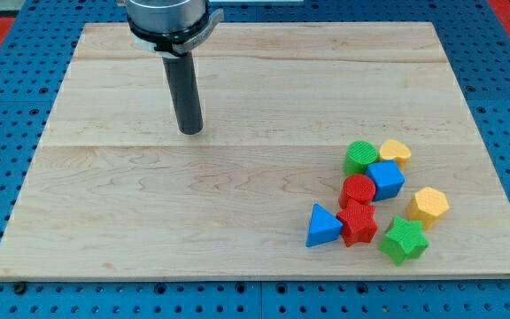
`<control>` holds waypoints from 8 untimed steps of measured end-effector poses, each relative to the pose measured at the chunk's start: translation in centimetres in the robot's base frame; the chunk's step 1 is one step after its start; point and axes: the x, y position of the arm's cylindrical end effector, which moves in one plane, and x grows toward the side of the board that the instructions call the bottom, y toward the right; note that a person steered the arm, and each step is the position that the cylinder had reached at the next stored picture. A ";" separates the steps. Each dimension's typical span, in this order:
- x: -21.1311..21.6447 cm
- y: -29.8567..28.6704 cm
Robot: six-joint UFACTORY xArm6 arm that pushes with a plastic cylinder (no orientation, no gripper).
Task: Separate the blue triangle from the red star
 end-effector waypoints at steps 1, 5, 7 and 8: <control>0.0 0.0; 20.2 4.5; 20.3 12.1; 20.2 18.5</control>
